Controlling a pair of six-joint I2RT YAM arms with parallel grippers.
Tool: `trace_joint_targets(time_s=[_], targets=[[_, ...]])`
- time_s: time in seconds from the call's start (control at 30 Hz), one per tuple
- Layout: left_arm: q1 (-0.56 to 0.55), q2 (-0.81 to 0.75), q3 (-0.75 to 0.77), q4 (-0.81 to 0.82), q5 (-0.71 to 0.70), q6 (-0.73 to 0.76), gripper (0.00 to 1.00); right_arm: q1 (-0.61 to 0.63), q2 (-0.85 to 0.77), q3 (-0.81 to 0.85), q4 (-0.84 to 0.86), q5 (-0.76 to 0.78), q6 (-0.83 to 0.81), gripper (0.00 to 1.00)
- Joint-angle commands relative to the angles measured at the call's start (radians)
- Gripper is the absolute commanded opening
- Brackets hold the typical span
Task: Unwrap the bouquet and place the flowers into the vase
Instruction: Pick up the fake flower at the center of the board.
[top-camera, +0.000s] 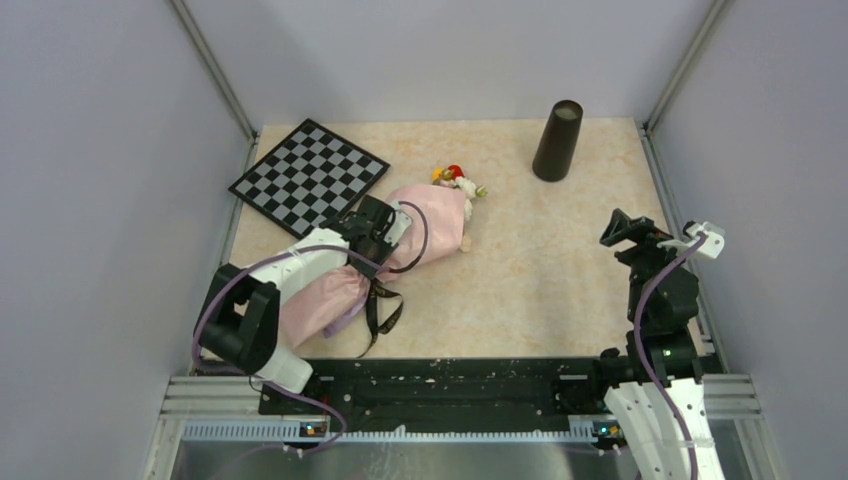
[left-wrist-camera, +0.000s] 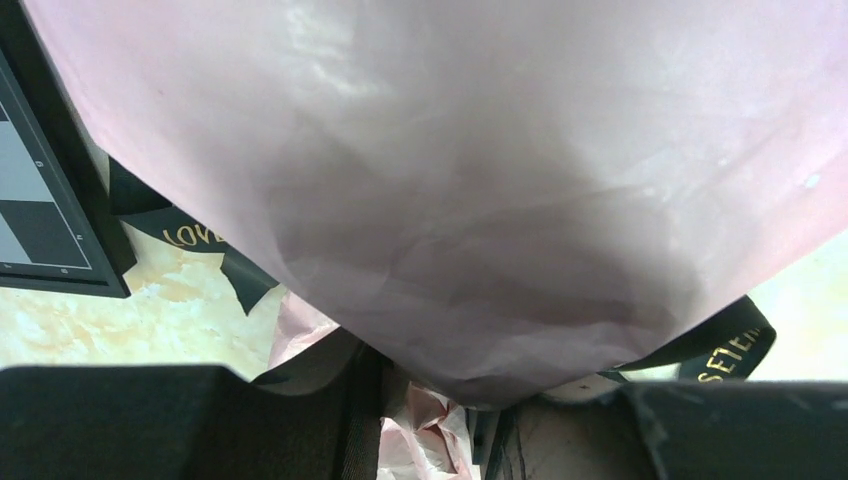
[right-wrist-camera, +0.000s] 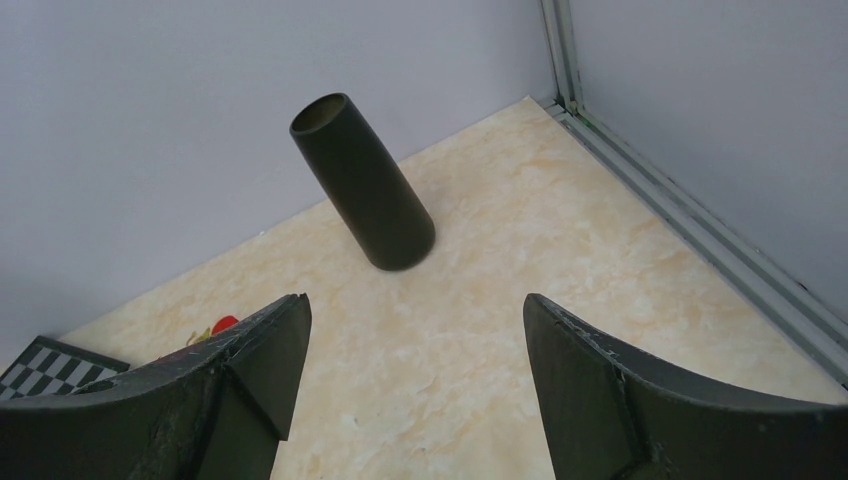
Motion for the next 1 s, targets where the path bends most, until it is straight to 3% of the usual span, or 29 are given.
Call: trace_joint_targets(time_s=[0.0, 0.17, 0.33, 0.57, 0.73, 0.97], targets=[[-0.005, -0.070, -0.009, 0.033, 0.044, -0.028, 0.30, 0.004, -0.003, 0.005, 0.027, 0.005, 0.006, 0.80], [-0.005, -0.085, -0.011, 0.045, 0.043, -0.047, 0.24, 0.003, -0.001, 0.005, 0.028, 0.001, 0.006, 0.80], [-0.004, -0.084, -0.007, 0.070, -0.004, -0.101, 0.11, 0.004, 0.003, 0.006, 0.032, -0.014, 0.001, 0.82], [-0.005, -0.168, -0.011, 0.119, 0.017, -0.221, 0.01, 0.004, 0.033, 0.011, 0.070, -0.143, -0.026, 0.84], [-0.005, -0.314, -0.057, 0.207, 0.098, -0.366, 0.00, 0.004, 0.088, 0.023, 0.112, -0.325, -0.040, 0.84], [-0.011, -0.486, -0.071, 0.384, 0.255, -0.615, 0.00, 0.008, 0.237, 0.019, 0.281, -0.708, 0.048, 0.84]])
